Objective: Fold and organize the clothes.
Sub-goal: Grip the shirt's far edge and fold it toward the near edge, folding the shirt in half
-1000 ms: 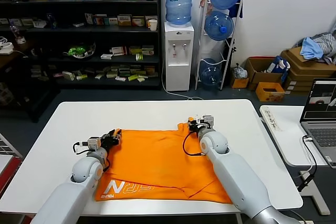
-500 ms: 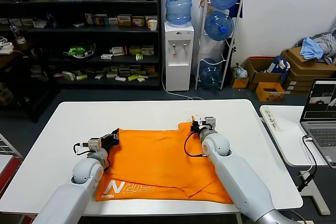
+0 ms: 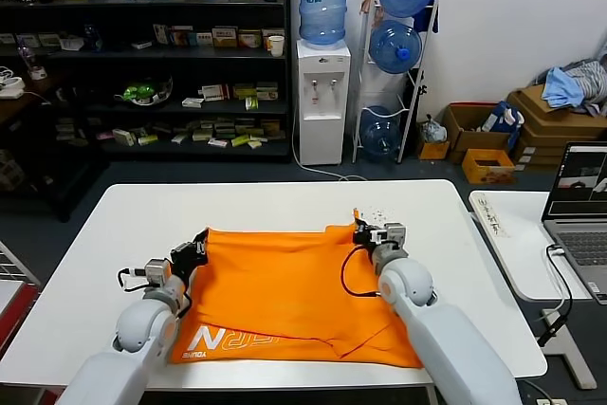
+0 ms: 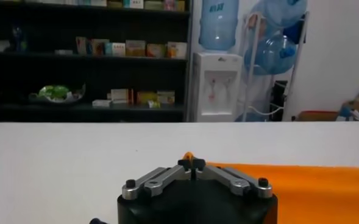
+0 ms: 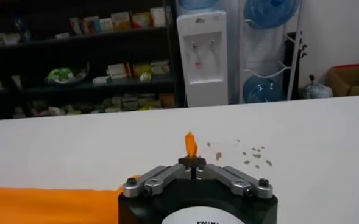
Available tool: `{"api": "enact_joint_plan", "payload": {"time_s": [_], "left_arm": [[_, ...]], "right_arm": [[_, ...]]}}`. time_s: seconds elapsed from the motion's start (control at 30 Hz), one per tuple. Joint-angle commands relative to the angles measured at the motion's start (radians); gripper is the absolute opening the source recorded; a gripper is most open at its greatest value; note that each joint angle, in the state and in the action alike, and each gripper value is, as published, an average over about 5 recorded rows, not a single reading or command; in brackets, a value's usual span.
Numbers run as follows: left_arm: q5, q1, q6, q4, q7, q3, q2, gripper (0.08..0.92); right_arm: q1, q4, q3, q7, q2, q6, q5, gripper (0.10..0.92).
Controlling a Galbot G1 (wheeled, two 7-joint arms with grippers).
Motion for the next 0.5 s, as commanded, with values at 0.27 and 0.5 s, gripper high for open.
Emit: {"api": "enact_joint_plan", "payload": {"time_s": [0.27, 0.5], "left_arm": [[0.044, 0.320, -0.019, -0.393, -0.005, -0.090, 0.026, 0.092], [0.081, 0.396, -0.025, -0.429, -0.007, -0.105, 0.020, 0.092]], "right_arm": [[-0.367, 0.485, 0.088, 0.068, -0.178, -0.007, 0.013, 0.124], [-0.483, 0.576, 0.134, 0.126, -0.208, -0.038, 0.019, 0.124]]}}
